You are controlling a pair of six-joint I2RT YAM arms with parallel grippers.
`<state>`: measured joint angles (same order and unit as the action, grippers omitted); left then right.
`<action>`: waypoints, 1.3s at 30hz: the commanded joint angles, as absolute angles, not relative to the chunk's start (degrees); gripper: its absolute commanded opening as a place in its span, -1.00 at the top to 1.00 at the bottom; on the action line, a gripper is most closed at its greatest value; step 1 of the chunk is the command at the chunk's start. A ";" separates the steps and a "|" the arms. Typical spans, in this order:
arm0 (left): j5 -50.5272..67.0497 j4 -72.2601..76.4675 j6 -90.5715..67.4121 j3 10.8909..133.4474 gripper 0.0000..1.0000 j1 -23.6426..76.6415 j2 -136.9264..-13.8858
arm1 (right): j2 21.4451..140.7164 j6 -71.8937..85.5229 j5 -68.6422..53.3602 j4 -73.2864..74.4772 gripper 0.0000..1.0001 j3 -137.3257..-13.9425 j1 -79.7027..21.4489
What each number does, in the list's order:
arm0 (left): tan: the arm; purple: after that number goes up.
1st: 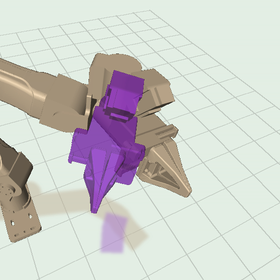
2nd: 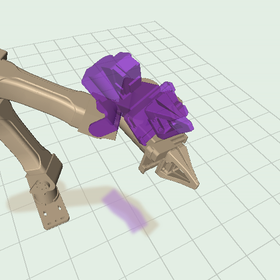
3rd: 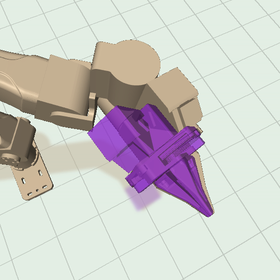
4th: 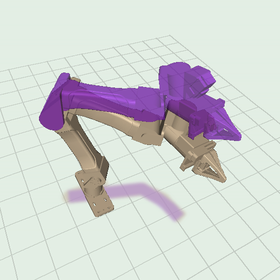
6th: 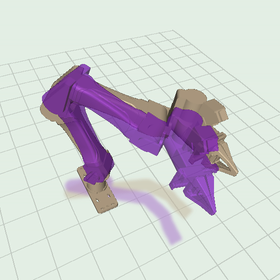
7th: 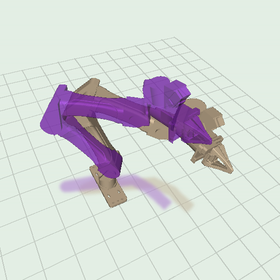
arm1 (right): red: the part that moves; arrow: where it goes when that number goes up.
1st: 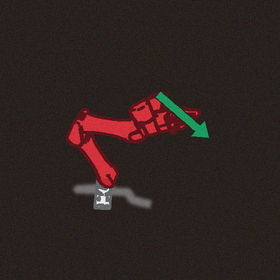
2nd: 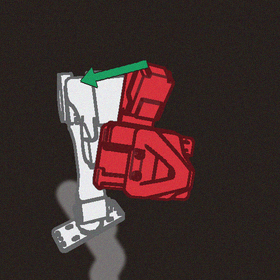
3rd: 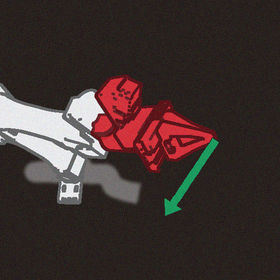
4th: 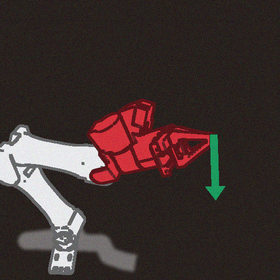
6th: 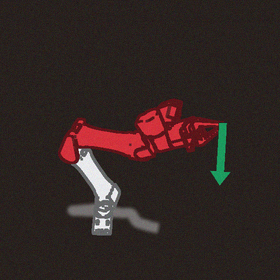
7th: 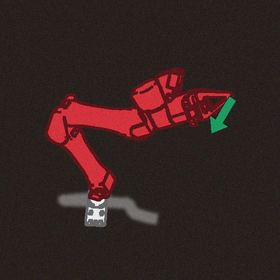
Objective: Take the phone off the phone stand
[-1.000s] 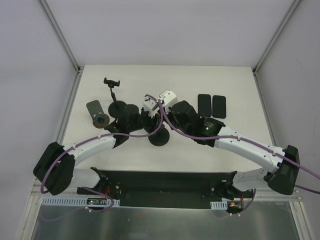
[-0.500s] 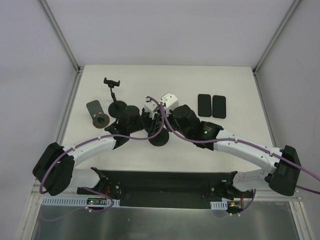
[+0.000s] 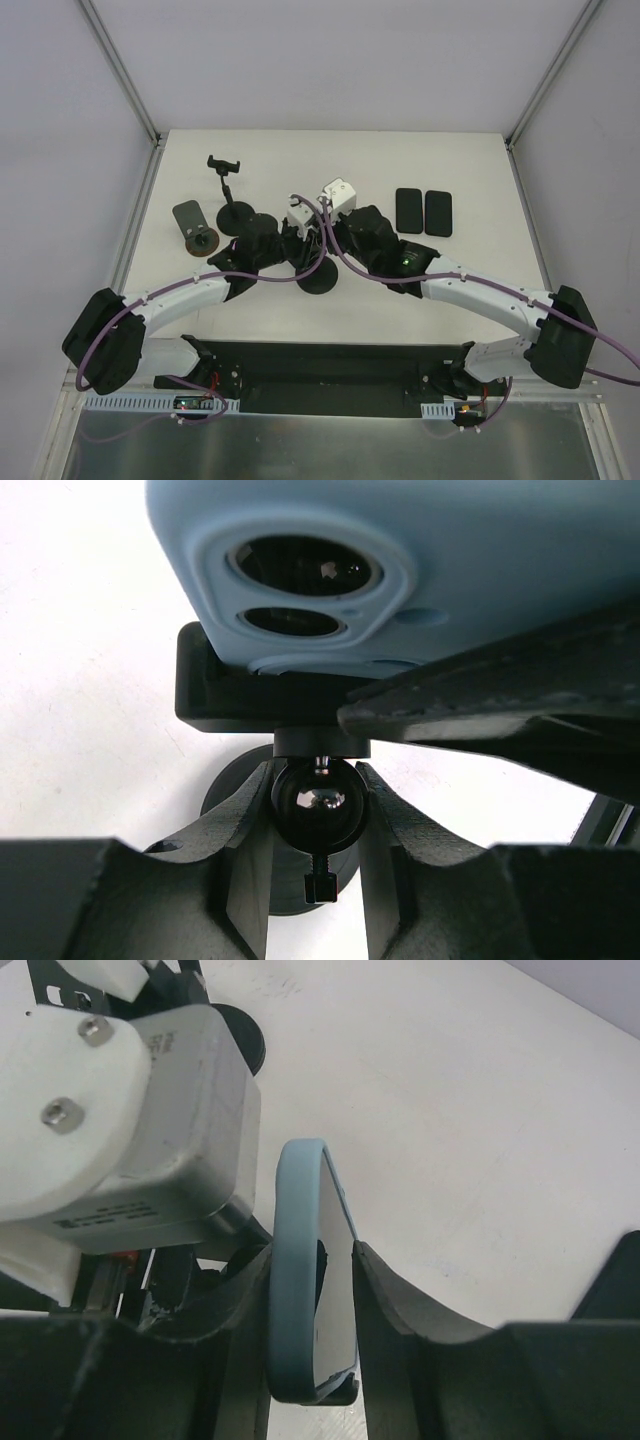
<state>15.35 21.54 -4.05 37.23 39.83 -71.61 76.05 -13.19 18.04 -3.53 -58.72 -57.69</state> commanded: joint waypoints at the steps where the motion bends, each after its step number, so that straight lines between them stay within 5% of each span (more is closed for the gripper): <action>1: 14.77 23.91 -6.42 37.35 1.00 40.69 -68.55 | 77.08 -14.32 17.23 -7.29 0.30 -58.27 -57.48; 9: 13.01 23.21 -7.20 37.27 1.00 40.69 -67.33 | 77.78 -14.94 17.67 -7.65 0.49 -57.04 -57.39; 13: 9.15 21.28 -8.52 37.79 1.00 40.69 -67.15 | 76.91 -14.77 16.88 -6.60 0.98 -56.78 -57.48; 22: -6.39 14.95 -15.99 39.02 1.00 38.41 -67.15 | 71.46 -14.76 17.05 3.51 0.99 -54.50 -58.71; 39: -9.84 10.11 -19.16 35.86 1.00 33.75 -62.58 | 67.06 -9.85 35.41 17.66 0.99 -53.43 -61.87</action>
<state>9.15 12.53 -15.62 36.97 41.28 -65.95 71.07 -9.08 24.21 -2.70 -52.60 -61.52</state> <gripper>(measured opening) 0.320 0.154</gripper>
